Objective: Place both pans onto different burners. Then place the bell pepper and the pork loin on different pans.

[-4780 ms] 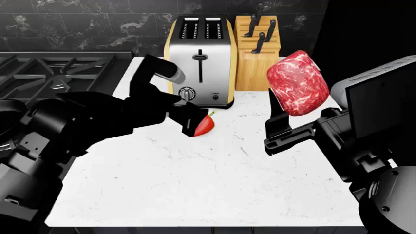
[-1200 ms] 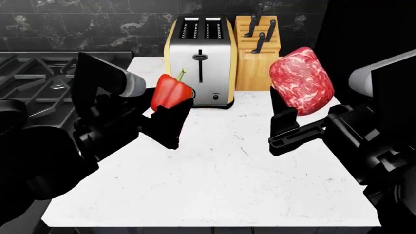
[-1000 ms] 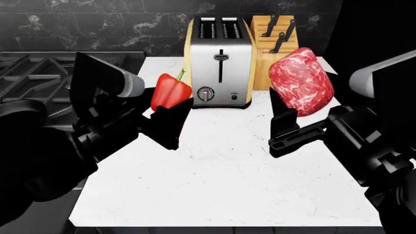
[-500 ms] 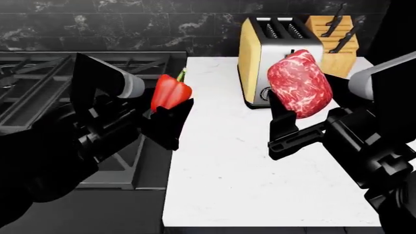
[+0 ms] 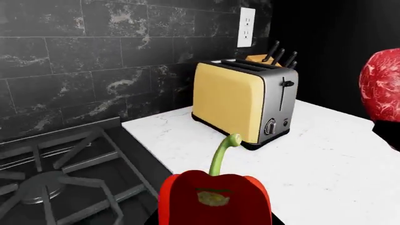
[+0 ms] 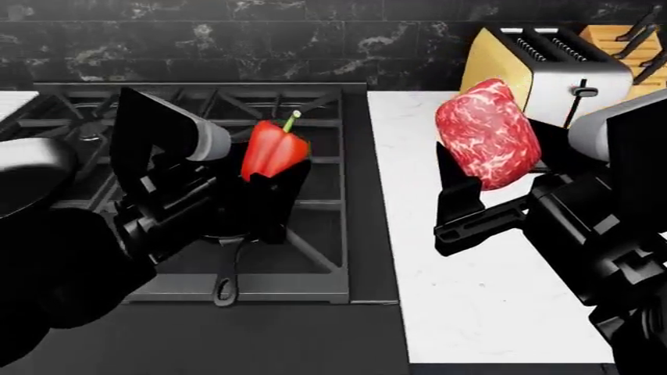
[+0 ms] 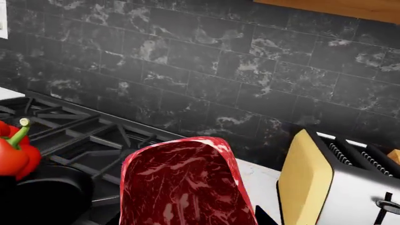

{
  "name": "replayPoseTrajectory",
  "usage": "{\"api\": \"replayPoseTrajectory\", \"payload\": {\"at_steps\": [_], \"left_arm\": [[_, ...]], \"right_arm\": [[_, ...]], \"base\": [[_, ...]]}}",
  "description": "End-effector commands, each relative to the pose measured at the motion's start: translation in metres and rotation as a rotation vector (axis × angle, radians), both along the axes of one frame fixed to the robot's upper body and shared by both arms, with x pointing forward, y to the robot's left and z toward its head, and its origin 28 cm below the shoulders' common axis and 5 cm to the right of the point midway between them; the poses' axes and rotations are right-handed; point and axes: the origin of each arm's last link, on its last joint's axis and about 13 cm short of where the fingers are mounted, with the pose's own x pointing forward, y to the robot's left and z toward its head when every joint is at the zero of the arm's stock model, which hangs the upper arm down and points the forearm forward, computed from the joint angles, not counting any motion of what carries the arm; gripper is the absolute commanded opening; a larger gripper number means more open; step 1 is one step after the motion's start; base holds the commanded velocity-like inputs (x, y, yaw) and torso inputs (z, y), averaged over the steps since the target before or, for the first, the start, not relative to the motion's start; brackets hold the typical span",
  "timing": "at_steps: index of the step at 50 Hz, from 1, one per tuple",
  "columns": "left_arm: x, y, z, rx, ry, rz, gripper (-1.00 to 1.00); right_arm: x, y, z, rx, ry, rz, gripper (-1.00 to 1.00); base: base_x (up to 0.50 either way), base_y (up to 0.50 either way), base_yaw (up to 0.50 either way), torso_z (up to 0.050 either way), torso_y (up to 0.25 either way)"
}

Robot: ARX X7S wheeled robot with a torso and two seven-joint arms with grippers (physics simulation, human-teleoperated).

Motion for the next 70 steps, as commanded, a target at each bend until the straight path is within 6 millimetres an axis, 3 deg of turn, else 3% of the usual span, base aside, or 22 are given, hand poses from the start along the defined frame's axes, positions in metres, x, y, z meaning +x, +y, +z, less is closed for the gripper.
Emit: {"api": "replayPoseTrajectory", "payload": {"at_steps": [1, 41, 57, 70], "left_arm": [[-0.001, 0.0, 0.002, -0.014, -0.003, 0.005, -1.0], [0.0, 0.001, 0.002, -0.016, -0.007, 0.014, -1.0], [-0.001, 0.001, 0.003, -0.015, -0.01, 0.02, -1.0], [-0.002, 0.004, 0.005, -0.022, -0.017, 0.037, -1.0]], "right_arm": [[0.001, -0.003, 0.009, -0.006, -0.079, -0.035, -1.0], [0.002, -0.006, 0.007, 0.011, -0.065, -0.06, -1.0], [0.003, -0.007, 0.005, 0.001, -0.031, -0.044, -1.0], [0.013, -0.013, 0.017, -0.025, 0.008, -0.007, -1.0]], "base": [[0.0, 0.5, 0.0, 0.0, 0.0], [0.12, 0.46, 0.0, 0.001, 0.002], [0.03, 0.1, 0.0, 0.001, 0.002], [0.0, 0.0, 0.0, 0.001, 0.002]]}}
